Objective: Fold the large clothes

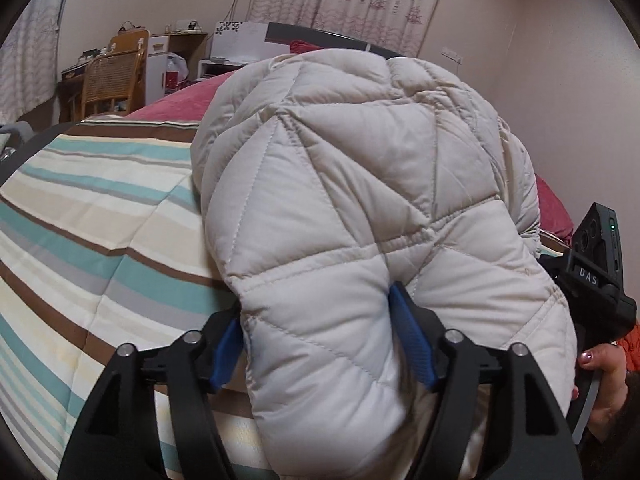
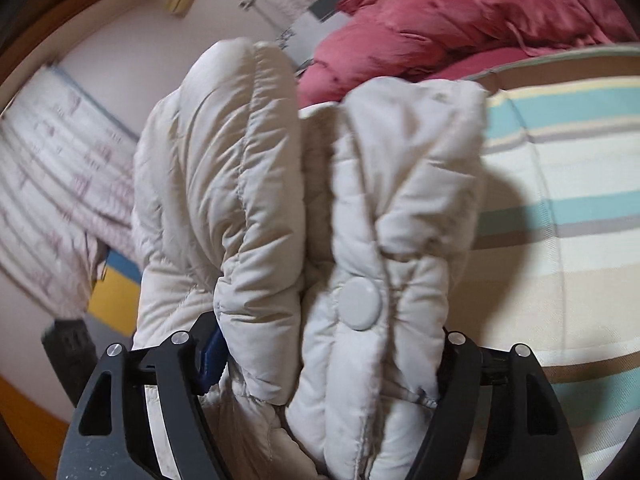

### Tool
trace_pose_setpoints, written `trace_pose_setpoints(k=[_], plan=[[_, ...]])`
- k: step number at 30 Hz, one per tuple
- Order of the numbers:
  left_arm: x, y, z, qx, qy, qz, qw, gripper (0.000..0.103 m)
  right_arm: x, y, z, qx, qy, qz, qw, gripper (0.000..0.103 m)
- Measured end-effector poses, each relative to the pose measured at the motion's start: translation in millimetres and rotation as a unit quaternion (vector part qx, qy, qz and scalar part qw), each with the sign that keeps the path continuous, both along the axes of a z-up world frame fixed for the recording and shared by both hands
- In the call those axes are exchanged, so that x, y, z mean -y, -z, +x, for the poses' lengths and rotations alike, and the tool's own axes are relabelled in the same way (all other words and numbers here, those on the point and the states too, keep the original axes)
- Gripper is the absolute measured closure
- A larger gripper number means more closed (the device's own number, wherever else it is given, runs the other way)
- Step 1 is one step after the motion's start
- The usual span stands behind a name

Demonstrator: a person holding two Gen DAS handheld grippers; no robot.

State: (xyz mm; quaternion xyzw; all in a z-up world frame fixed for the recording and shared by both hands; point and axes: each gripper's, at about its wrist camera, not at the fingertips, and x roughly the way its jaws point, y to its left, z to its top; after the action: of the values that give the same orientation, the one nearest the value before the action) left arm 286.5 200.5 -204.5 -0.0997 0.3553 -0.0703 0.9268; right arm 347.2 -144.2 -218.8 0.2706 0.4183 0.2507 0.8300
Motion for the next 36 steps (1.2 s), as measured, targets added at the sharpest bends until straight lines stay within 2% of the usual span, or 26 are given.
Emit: trace_pose_setpoints(k=[2,6,8,10,12,14,16,19,21,23,26,29,33,36], plan=[[-0.4,2.8,-3.9,0.001,-0.007,-0.003,1.0000,0.028,4.0,-1.1,-1.1,-0.006,0.011,-0.011,1.000,0.027],[-0.3,-2.5,-16.7,0.010,-0.028,0.014,0.9994,0.019,6.8,-26.0,-17.8,0.010,0.029,-0.056,0.998,0.025],[1.1,-8.6,-28.2,0.022,-0.039,0.018,0.9989,0.012,14.9,-45.3,-33.5,0.037,0.055,-0.064,0.996,0.025],[7.2,-17.7,-46.8,0.046,-0.045,0.022,0.9977,0.011,23.7,-61.3,-46.7,0.064,0.085,-0.068,0.992,0.025],[7.4,-27.7,-46.2,0.064,-0.058,0.047,0.9952,0.010,26.9,-83.1,-60.4,0.115,0.108,-0.068,0.985,0.025],[9.7,-37.9,-41.1,0.075,-0.071,0.072,0.9920,0.010,16.3,-99.8,-64.3,0.154,0.106,-0.093,0.978,0.025],[13.4,-47.2,-31.9,0.076,-0.083,0.090,0.9896,0.010,-12.7,-120.1,-55.9,0.188,0.075,-0.144,0.969,0.026],[15.3,-61.1,-13.4,0.075,-0.098,0.094,0.9879,0.009,-43.8,-132.1,-36.4,0.211,0.039,-0.183,0.959,0.032],[16.6,-67.4,-1.1,0.065,-0.114,0.100,0.9862,0.007,-58.9,-132.8,-16.7,0.208,0.029,-0.203,0.956,0.038],[18.5,-65.7,16.9,0.044,-0.115,0.104,0.9869,0.006,-64.3,-126.9,4.4,0.187,0.028,-0.209,0.959,0.046],[26.4,-57.2,33.9,0.023,-0.108,0.117,0.9870,0.006,-59.7,-100.9,39.6,0.129,0.038,-0.204,0.970,0.047],[32.2,-41.7,48.0,0.011,-0.096,0.111,0.9891,0.004,-57.4,-71.8,56.2,0.088,0.039,-0.209,0.973,0.048],[28.6,-21.3,59.8,-0.003,-0.090,0.068,0.9936,0.002,-52.8,-45.3,68.8,0.072,0.033,-0.210,0.975,0.047],[33.2,-12.9,63.2,0.000,-0.089,0.068,0.9938,0.002,-53.7,-35.2,72.1,0.076,0.029,-0.220,0.972,0.047]])
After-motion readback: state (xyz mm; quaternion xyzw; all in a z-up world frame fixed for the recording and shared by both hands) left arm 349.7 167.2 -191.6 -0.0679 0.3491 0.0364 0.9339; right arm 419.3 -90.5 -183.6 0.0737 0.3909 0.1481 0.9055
